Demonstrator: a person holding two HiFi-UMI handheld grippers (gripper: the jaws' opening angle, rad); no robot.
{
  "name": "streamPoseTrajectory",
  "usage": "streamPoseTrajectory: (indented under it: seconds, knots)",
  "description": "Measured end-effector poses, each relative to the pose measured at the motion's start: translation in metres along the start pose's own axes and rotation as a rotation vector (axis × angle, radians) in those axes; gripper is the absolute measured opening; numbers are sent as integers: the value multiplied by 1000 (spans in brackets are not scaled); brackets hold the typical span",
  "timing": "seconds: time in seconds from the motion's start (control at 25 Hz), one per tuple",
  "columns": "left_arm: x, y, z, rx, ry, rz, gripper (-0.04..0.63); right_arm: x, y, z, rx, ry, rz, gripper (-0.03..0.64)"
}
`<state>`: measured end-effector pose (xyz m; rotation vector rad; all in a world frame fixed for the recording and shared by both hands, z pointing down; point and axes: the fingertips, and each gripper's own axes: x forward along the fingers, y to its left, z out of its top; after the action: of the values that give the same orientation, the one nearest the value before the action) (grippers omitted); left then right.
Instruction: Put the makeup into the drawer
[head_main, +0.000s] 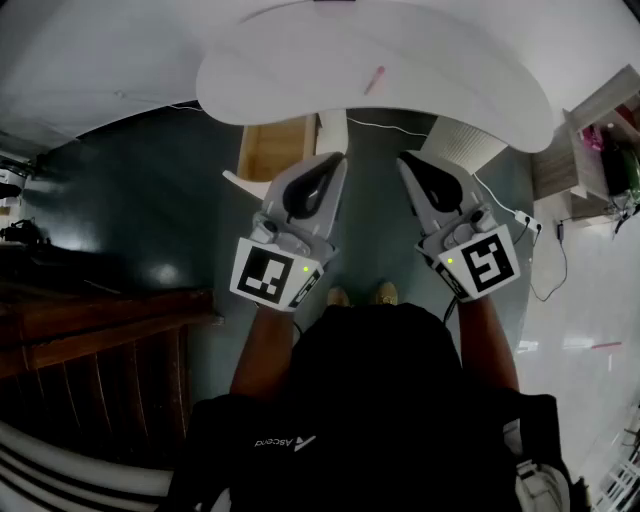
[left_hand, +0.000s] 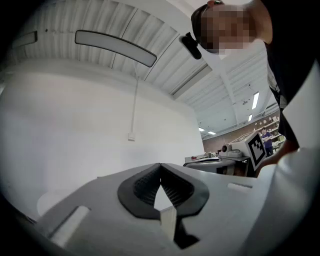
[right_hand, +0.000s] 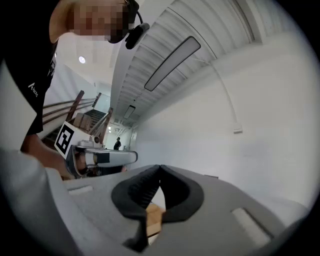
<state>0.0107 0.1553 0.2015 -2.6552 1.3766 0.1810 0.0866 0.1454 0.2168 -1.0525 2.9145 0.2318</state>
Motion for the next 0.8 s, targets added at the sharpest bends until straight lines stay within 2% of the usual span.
streamPoseTrajectory:
  seconds: [0.32, 0.8]
  knots:
    - [-15, 18, -3, -20, -12, -12, 11, 14, 15, 3, 18, -13, -18, 3]
    - [-28, 52, -11, -63, -38, -75, 11, 30, 27, 0, -20, 42, -104, 3]
